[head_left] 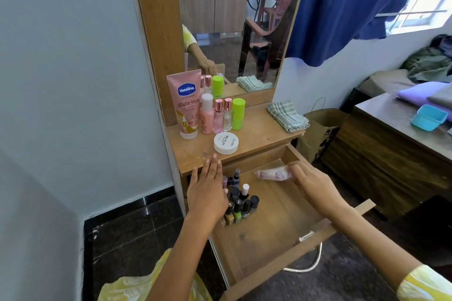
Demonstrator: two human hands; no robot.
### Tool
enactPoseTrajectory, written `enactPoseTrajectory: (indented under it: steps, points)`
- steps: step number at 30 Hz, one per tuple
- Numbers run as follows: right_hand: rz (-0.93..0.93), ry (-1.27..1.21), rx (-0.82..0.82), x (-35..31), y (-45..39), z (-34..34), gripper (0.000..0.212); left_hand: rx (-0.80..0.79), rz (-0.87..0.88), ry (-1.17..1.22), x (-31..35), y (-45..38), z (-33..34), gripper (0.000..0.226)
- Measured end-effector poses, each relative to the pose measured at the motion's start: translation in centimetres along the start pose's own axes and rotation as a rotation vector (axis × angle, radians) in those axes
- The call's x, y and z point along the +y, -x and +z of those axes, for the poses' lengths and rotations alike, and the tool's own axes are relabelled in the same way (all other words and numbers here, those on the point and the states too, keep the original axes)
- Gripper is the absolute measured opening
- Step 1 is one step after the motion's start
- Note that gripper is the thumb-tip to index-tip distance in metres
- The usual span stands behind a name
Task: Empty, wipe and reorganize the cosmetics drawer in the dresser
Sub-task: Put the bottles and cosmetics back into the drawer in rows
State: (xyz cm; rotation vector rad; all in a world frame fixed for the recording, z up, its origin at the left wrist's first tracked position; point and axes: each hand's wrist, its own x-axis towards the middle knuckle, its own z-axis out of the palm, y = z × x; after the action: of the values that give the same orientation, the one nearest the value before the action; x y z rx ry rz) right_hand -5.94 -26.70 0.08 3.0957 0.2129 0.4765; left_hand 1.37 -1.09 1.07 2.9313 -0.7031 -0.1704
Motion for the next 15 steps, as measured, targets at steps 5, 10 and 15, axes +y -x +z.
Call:
enactPoseTrajectory:
  steps: [5, 10, 15]
  points:
    - [-0.048, 0.101, -0.18, 0.8, -0.9, 1.2, 0.022, -0.007, 0.006, 0.01, -0.1, -0.1, -0.1, 0.067]
    - [-0.098, 0.221, -0.438, 0.8, -1.6, 1.9, 0.021, -0.004, 0.01, 0.005, -0.2, -0.1, 0.0, 0.067]
    - [-0.129, 0.215, -0.539, 0.8, -2.6, 3.1, 0.048, -0.008, 0.003, 0.002, -0.1, -0.1, 0.0, 0.066]
